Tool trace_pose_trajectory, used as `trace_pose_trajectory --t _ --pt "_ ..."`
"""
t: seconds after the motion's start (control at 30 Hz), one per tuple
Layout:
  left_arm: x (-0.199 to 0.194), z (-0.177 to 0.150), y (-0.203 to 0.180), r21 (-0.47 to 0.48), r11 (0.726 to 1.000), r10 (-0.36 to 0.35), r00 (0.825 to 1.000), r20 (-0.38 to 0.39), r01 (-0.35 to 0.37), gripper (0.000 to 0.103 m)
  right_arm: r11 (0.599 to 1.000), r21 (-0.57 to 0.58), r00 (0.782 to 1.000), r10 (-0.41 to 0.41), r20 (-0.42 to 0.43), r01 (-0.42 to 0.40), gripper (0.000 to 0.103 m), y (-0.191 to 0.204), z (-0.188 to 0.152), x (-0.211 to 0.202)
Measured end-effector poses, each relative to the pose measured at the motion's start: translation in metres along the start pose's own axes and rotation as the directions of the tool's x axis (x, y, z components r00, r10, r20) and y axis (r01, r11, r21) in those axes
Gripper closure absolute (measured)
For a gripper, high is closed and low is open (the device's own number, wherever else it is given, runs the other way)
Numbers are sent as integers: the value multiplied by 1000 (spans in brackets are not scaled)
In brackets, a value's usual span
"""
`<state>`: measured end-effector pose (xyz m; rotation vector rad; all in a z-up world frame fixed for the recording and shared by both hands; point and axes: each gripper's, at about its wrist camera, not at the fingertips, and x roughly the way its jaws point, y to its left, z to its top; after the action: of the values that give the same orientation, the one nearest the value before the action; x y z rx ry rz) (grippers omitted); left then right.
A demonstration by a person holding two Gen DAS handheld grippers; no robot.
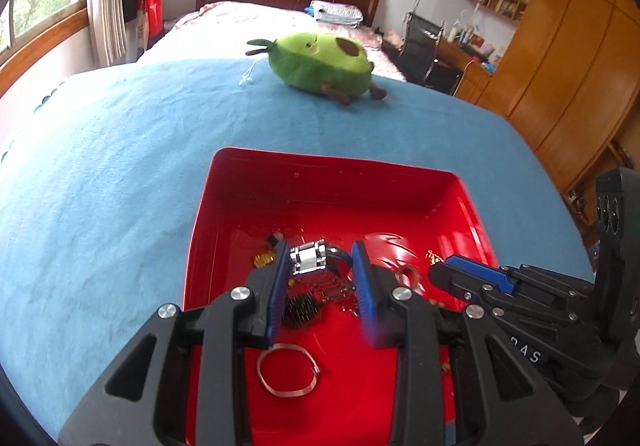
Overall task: Organize jewelry
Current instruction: 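Carry the watch and gold pendant into the red tin and open both tools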
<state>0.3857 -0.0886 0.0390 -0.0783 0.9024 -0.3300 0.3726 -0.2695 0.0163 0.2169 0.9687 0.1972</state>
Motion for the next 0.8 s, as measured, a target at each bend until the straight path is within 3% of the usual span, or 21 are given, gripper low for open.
trace_pose_trajectory --t 0.4,0.43,0.53,0.6,0.8 --pt "36 9 1 -3 1000 12 998 -69 -12 73 999 14 998 -42 -56 43 84 0 17 38" --pt "35 10 0 -1 1000 8 998 -65 -8 73 999 16 997 -45 -58 46 83 0 18 39" --pt "35 9 -1 7 1000 15 998 -64 -14 70 998 25 997 -63 -51 64 62 -1 18 39" --pt "33 9 0 -2 1000 16 998 -55 -16 64 997 22 997 -68 -24 69 62 -2 18 33" --pt "17 6 -1 15 999 31 999 -13 -31 64 998 15 998 -67 11 67 62 -1 16 20"
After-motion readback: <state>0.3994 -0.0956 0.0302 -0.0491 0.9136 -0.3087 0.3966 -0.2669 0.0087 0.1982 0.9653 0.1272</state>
